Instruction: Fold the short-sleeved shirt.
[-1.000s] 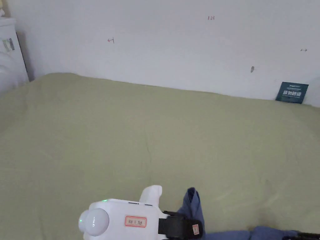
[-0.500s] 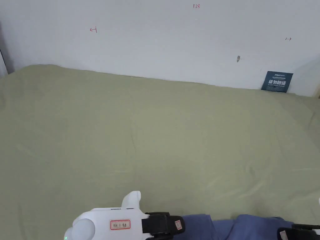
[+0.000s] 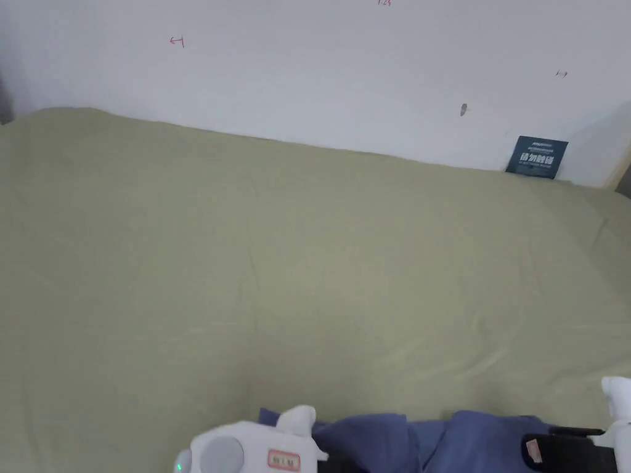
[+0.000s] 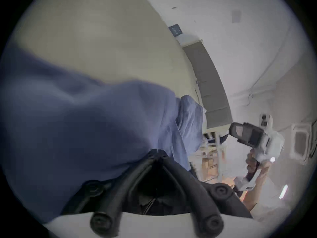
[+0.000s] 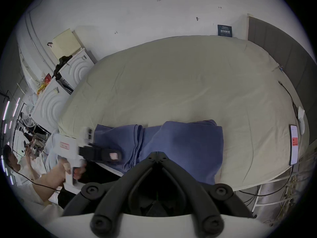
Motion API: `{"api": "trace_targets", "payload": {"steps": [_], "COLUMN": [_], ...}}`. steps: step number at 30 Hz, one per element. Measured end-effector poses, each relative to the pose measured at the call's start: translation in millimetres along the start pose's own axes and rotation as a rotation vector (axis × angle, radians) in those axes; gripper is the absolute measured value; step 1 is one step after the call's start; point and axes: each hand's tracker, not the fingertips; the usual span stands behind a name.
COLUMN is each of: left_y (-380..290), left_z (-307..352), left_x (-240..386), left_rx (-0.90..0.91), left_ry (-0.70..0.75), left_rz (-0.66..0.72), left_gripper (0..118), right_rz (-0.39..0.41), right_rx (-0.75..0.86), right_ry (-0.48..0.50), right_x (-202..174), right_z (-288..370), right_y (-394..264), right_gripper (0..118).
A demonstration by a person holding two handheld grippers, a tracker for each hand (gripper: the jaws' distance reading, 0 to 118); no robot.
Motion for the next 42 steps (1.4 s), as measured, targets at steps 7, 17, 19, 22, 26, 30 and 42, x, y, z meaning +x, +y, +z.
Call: {"api": "trace_targets", "payload": {"steps": [7, 17, 19, 22, 26, 30, 42], "left_y": [2.7, 0.3, -0.4, -1.4, 1.4, -1.6, 28.9], "left_z": [107.6, 102.6, 82.9, 68.9, 52.7, 49.7, 190.8], "left_x": [-39.9, -75.4, -82.1, -76.7, -66.5, -73.1, -30.8], "left_rx": [0.17, 0.235, 0.174, 0.197, 0.142, 0.113, 0.297], "left_ry": [0.107, -0.066, -0.092, -0.143, -0.158, 0.01, 0.216], "left_rz": [0.197, 0.327, 0.337, 0.264, 0.276, 0.299, 0.235], "left_gripper": [0, 118, 118, 118, 77, 13, 13], "right_rz": [0.034, 0.04, 0.032, 0.018, 0.0, -0.012, 0.015], "right_rx": [-0.007, -0.013, -0.005, 0.013, 0.016, 0.02, 0.039], "right_ry": [0.025, 0.031, 0.029, 0.022, 0.002, -0.002, 0.021], "right_x": [-3.8, -1.0, 2.1, 7.3, 13.1, 16.3, -0.4], "right_z": [-5.6, -0.3, 4.3, 11.8, 14.2, 15.6, 10.7], "right_y": [3.7, 5.1, 5.7, 5.5, 3.5, 0.7, 18.3], "right_gripper": [0, 0, 0, 0, 0, 0, 0]}}
